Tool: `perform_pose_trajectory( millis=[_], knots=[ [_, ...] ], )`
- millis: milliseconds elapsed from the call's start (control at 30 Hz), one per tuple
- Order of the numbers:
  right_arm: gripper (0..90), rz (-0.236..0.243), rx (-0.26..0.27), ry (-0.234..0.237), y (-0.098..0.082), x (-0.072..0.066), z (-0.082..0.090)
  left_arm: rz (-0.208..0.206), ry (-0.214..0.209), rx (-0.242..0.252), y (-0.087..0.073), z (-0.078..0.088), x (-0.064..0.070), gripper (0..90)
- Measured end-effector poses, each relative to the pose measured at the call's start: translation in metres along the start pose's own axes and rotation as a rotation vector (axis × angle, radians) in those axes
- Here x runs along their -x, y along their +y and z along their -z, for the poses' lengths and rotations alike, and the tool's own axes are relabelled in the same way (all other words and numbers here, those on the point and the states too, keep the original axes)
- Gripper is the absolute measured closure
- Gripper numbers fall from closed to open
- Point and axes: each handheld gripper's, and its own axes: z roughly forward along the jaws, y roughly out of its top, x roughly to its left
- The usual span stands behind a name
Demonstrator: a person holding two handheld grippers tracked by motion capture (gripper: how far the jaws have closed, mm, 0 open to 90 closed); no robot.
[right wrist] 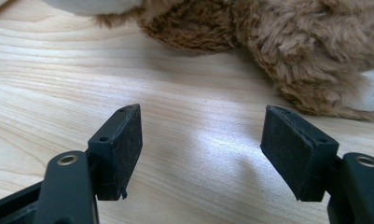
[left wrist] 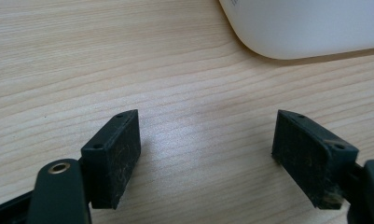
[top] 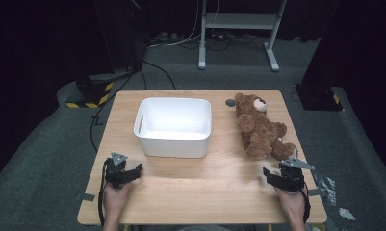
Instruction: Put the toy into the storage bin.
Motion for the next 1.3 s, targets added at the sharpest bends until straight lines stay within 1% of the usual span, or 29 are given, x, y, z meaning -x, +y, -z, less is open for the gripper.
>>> perform_pose_trajectory(
  millis=[33, 100, 167, 200, 300, 333, 467, 533, 567, 667, 867, 900, 967, 1000, 1033, 1100, 1133, 1300],
  knots=[
    [29.3, -0.005, 0.003, 0.001, 0.0, 0.0, 0.0, -0.003, 0.0, -0.002, 0.0, 0.0, 0.0, 23.4],
    [29.5, -0.008, -0.008, 0.011, 0.001, 0.001, 0.002, -0.004, 0.0, -0.003, 0.0, 0.0, 0.0, 23.4],
    [28.4, -0.006, 0.002, 0.007, 0.002, 0.001, 0.003, -0.003, 0.0, -0.003, 0.0, 0.0, 0.0, 23.4],
    [27.9, -0.005, -0.006, 0.013, 0.003, 0.001, 0.004, -0.003, 0.0, -0.003, 0.0, 0.0, 0.0, 23.4],
    [26.5, -0.017, -0.006, 0.029, 0.005, 0.002, 0.007, -0.004, 0.0, -0.003, 0.0, 0.0, 0.0, 23.4],
    [25.8, -0.009, 0.001, 0.029, 0.005, 0.002, 0.007, -0.004, 0.0, -0.003, 0.0, 0.0, 0.0, 23.4],
    [24.2, -0.01, 0.011, 0.034, 0.007, 0.002, 0.009, -0.003, 0.0, -0.002, 0.0, 0.0, 0.0, 23.4],
    [23.5, -0.001, 0.016, 0.032, 0.008, 0.002, 0.01, -0.004, 0.0, -0.003, 0.0, 0.0, 0.0, 23.4],
    [23.3, -0.008, 0.014, 0.035, 0.009, 0.002, 0.01, -0.003, 0.0, -0.002, 0.0, 0.0, 0.0, 23.4],
    [23.2, -0.013, 0.017, 0.043, 0.01, 0.003, 0.012, 0.0, 0.0, 0.0, 0.0, 0.0, 0.0, 23.4],
    [22.5, -0.015, 0.029, 0.045, 0.014, 0.004, 0.016, 0.0, 0.0, 0.0, 0.0, 0.0, 0.0, 23.4],
    [22.4, -0.022, 0.026, 0.046, 0.014, 0.004, 0.017, 0.0, 0.0, 0.0, 0.0, 0.0, 0.0, 23.4],
    [22.4, -0.017, 0.032, 0.048, 0.015, 0.005, 0.018, -0.001, 0.0, -0.001, 0.0, 0.0, 0.0, 23.4],
    [22.5, -0.026, 0.034, 0.052, 0.016, 0.005, 0.019, -0.003, 0.0, -0.003, 0.0, 0.0, 0.0, 23.4],
    [22.5, -0.021, 0.035, 0.055, 0.017, 0.006, 0.019, -0.004, 0.001, -0.003, 0.0, 0.0, 0.0, 23.4],
    [22.9, -0.039, 0.034, 0.062, 0.018, 0.007, 0.02, -0.004, 0.001, -0.003, 0.0, 0.0, 0.0, 23.4],
    [23.1, -0.036, 0.04, 0.063, 0.019, 0.008, 0.02, -0.003, 0.0, -0.003, 0.0, 0.0, 0.0, 23.4],
    [23.5, -0.049, 0.056, 0.078, 0.024, 0.01, 0.024, 0.0, 0.0, 0.0, 0.0, 0.0, 0.0, 23.4]
  ],
)
